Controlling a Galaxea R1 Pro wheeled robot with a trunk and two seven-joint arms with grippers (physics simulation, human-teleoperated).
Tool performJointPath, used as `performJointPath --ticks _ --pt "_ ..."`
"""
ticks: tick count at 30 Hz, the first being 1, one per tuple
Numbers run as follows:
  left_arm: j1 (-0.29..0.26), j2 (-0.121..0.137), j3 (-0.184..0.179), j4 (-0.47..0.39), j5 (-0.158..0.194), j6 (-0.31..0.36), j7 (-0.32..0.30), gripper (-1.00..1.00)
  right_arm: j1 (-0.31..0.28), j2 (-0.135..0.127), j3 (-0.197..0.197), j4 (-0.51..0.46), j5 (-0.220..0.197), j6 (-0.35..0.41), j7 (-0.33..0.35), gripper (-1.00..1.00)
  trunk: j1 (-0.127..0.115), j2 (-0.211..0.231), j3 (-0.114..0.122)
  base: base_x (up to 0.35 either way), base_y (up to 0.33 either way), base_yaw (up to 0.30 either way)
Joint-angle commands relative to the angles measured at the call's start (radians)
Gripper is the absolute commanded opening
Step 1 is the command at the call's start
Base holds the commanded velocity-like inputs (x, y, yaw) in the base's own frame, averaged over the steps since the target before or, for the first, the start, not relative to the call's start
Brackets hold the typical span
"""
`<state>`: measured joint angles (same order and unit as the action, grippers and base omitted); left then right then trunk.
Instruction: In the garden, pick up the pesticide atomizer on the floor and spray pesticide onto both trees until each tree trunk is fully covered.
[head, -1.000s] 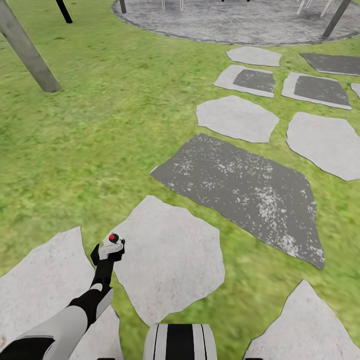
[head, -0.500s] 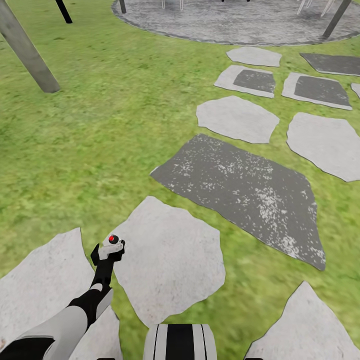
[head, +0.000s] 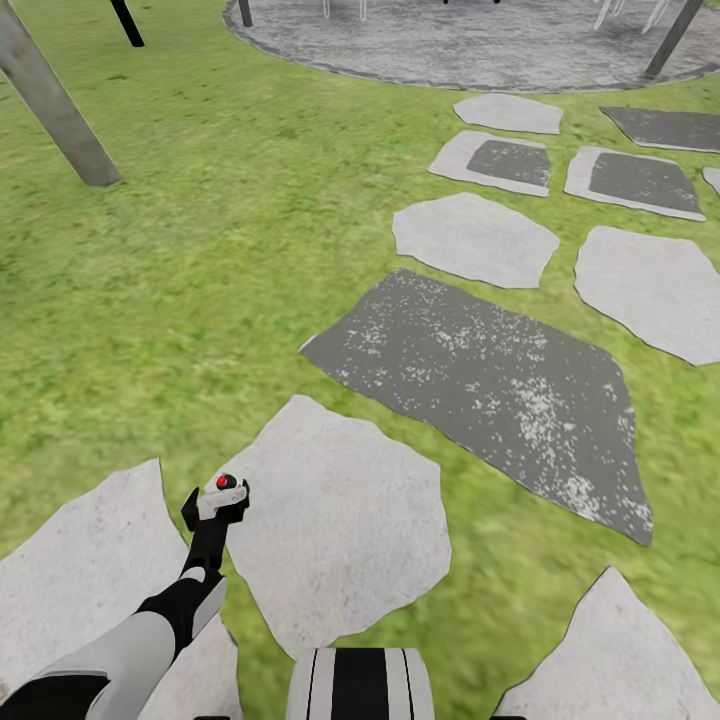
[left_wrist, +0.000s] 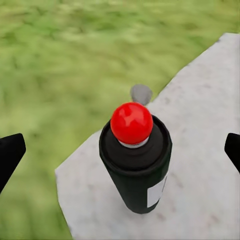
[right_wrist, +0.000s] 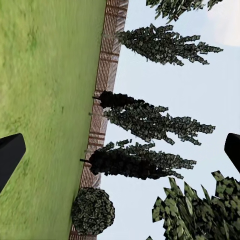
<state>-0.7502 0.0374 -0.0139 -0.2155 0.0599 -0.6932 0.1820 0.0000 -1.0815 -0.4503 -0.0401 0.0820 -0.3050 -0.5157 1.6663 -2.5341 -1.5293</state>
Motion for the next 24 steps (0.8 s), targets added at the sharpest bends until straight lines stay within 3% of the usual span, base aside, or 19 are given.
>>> performJointPath --ticks 1,15,24 --pt "0.0 -0.001 -0.002 0.001 0.006 -0.003 -0.001 1.0 0.0 0.0 -0.008 0.0 0.009 -0.003 -0.002 1.0 0.0 0.0 0.0 0.003 0.0 0.0" --pt "0.0 -0.002 -0.003 -0.001 0.007 -0.003 -0.002 1.0 0.0 0.0 -0.008 0.001 0.009 -0.003 -0.003 1.0 0.004 -0.002 -0.035 0.0 0.0 0.0" --pt "-0.001 -0.002 -0.004 -0.002 0.008 -0.003 -0.002 1.0 0.0 -0.001 -0.008 0.003 0.009 -0.003 -0.004 1.0 0.004 -0.002 -0.035 0.0 0.0 0.0"
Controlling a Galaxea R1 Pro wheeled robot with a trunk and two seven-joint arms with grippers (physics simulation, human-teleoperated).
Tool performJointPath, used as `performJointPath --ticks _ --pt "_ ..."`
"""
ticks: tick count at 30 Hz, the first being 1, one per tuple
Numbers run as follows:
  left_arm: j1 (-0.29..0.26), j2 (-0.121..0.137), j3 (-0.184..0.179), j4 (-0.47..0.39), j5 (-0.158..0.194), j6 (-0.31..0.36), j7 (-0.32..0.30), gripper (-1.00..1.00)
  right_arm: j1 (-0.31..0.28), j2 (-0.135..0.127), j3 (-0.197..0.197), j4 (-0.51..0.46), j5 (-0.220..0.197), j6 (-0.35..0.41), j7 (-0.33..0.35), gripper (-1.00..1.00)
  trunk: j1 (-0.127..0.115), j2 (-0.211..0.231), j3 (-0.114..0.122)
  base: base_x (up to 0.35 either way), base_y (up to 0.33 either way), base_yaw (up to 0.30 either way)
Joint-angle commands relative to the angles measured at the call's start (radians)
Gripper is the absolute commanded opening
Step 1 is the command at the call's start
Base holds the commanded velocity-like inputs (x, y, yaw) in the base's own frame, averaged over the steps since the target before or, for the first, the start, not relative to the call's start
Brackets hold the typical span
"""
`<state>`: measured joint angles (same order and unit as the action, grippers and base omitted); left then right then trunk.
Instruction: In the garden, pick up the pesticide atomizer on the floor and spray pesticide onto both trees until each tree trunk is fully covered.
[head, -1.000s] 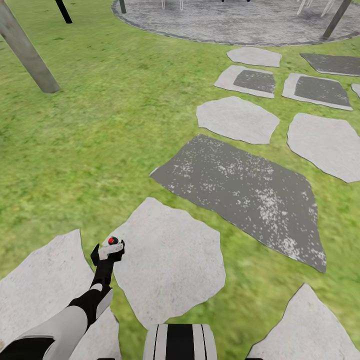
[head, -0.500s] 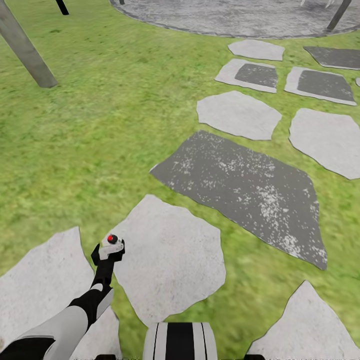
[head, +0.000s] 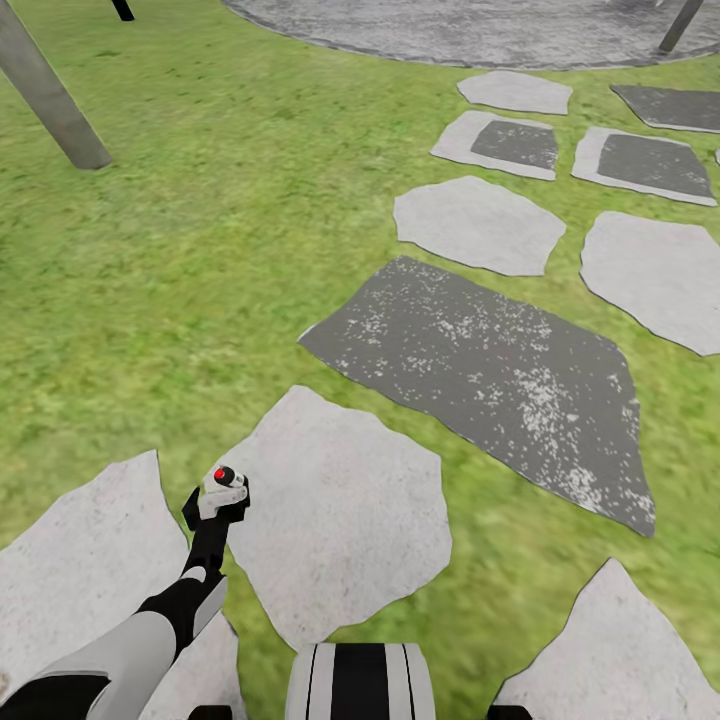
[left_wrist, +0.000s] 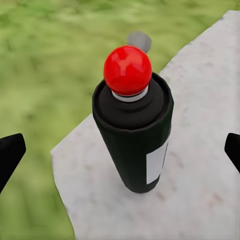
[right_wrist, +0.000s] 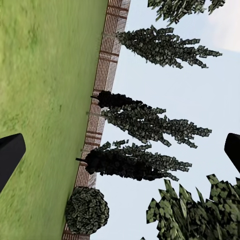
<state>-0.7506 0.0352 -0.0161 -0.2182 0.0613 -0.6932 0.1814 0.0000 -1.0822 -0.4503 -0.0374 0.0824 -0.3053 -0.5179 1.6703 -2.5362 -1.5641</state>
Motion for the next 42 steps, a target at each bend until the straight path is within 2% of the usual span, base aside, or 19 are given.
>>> performJointPath --ticks 1,12,42 --pt "0.0 0.0 -0.002 0.001 0.006 -0.003 -0.001 1.0 0.0 0.0 -0.008 0.0 0.009 -0.003 -0.002 1.0 0.0 0.0 0.0 0.0 0.0 0.0" --pt "0.0 -0.001 -0.002 0.0 0.006 -0.003 -0.002 1.0 0.0 -0.001 -0.008 0.001 0.009 -0.003 -0.043 1.0 0.0 0.0 0.0 0.038 -0.003 0.0" --pt "0.0 -0.001 -0.002 0.0 0.006 -0.003 -0.002 1.0 0.0 -0.001 -0.008 0.001 0.009 -0.001 -0.045 1.0 0.0 0.0 -0.004 0.026 0.0 0.0"
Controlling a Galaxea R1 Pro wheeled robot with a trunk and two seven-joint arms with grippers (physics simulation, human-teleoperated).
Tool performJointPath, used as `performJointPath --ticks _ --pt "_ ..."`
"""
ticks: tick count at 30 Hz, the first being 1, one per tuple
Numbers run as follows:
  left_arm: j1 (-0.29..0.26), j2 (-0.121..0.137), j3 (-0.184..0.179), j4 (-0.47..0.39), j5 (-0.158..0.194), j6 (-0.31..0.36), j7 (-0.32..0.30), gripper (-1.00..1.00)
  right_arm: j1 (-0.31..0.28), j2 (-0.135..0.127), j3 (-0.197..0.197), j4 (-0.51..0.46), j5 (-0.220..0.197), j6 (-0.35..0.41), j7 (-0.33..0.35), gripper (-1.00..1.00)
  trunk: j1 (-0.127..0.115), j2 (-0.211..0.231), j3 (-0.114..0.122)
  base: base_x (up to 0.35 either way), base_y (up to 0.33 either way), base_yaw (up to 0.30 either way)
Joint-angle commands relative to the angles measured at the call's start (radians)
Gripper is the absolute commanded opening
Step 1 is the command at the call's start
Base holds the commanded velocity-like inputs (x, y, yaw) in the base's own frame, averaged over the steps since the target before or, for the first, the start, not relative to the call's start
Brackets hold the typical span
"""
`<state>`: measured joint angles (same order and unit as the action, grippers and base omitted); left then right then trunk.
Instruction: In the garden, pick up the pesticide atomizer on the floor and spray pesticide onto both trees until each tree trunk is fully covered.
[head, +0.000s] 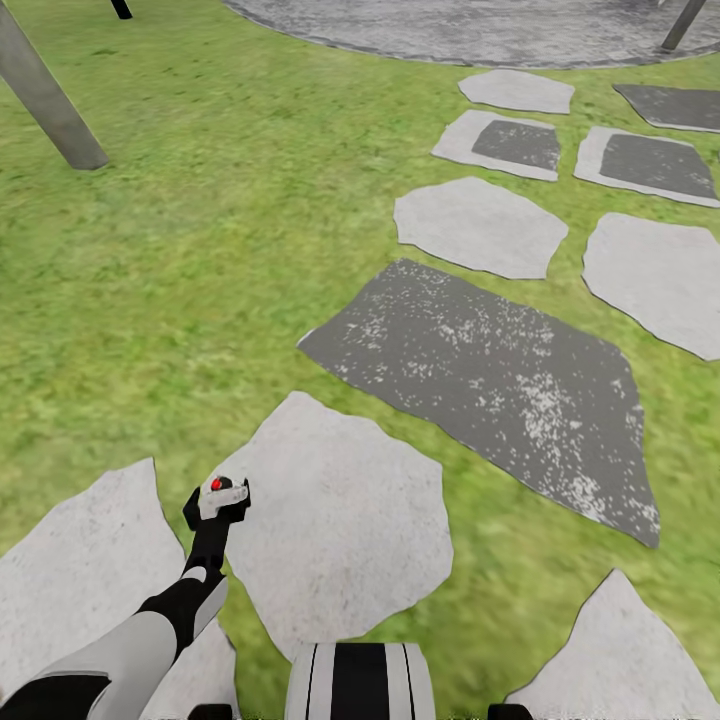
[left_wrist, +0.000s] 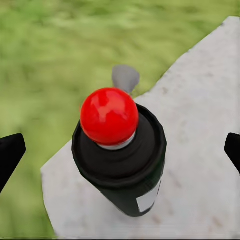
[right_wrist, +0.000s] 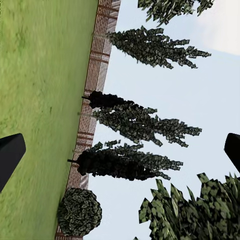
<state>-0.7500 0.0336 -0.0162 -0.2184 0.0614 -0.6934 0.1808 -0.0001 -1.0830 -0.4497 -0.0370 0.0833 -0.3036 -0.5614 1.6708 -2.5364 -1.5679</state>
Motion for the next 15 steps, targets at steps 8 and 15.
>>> performJointPath --ticks 8,15 --pt "-0.001 0.0 -0.002 0.0 0.006 -0.004 -0.001 1.0 0.0 0.0 -0.009 0.0 0.009 -0.003 -0.002 1.0 0.001 -0.001 -0.012 0.0 0.0 0.0" --pt "-0.001 0.0 -0.002 0.0 0.006 -0.004 -0.001 1.0 0.0 0.0 -0.009 0.0 0.009 -0.003 -0.002 1.0 0.001 -0.001 -0.012 0.0 0.0 0.0"
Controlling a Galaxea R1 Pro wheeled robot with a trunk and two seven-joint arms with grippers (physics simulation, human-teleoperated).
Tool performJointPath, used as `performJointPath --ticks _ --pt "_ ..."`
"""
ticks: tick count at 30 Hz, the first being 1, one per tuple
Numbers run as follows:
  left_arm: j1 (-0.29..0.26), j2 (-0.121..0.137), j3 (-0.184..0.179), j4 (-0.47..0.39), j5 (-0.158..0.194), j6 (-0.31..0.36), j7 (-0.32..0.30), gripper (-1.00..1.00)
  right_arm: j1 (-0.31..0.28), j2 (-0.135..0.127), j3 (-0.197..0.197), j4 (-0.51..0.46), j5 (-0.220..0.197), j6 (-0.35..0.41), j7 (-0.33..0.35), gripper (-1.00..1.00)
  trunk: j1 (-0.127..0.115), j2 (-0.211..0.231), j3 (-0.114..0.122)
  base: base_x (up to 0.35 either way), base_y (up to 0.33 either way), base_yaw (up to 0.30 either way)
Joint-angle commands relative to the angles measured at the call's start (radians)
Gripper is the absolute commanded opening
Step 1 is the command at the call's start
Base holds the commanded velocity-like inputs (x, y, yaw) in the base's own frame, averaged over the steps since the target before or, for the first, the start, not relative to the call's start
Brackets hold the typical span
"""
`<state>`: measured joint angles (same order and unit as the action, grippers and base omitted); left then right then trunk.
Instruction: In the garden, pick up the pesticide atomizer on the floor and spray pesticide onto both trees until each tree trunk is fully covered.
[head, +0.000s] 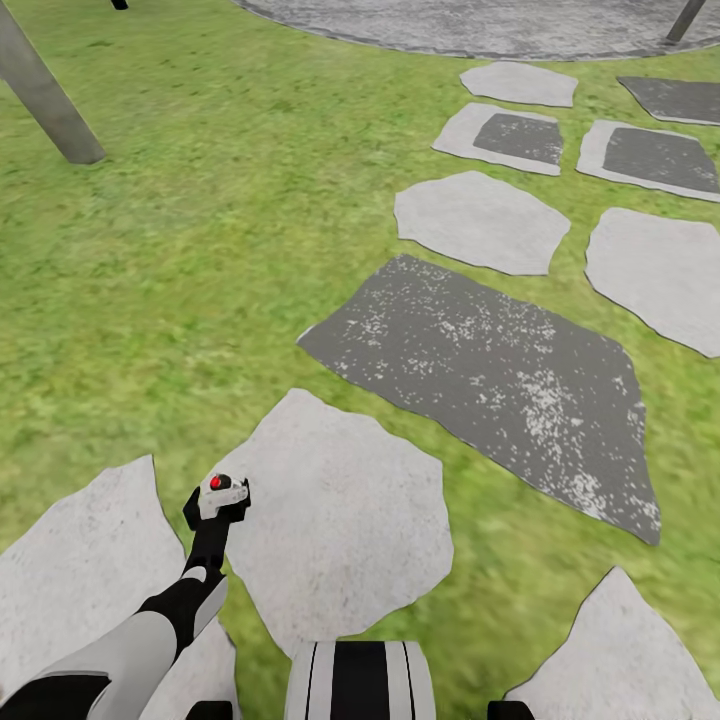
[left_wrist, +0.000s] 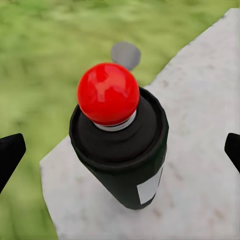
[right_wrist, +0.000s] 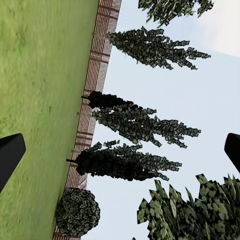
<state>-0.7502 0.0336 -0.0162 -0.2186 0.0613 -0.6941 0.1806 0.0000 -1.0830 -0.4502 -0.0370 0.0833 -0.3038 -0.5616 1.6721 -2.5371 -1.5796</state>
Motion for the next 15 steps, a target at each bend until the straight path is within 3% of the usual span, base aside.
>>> performJointPath --ticks 1,15 --pt "0.0 0.0 -0.002 0.001 0.006 -0.003 -0.001 1.0 0.0 0.0 -0.008 0.0 0.009 -0.003 -0.001 1.0 0.0 0.0 0.0 0.006 0.0 0.0" --pt "0.0 0.0 -0.002 0.001 0.006 -0.004 -0.001 1.0 0.0 -0.003 -0.008 0.0 0.008 -0.003 -0.001 1.0 0.0 0.0 0.0 0.021 0.0 0.0"
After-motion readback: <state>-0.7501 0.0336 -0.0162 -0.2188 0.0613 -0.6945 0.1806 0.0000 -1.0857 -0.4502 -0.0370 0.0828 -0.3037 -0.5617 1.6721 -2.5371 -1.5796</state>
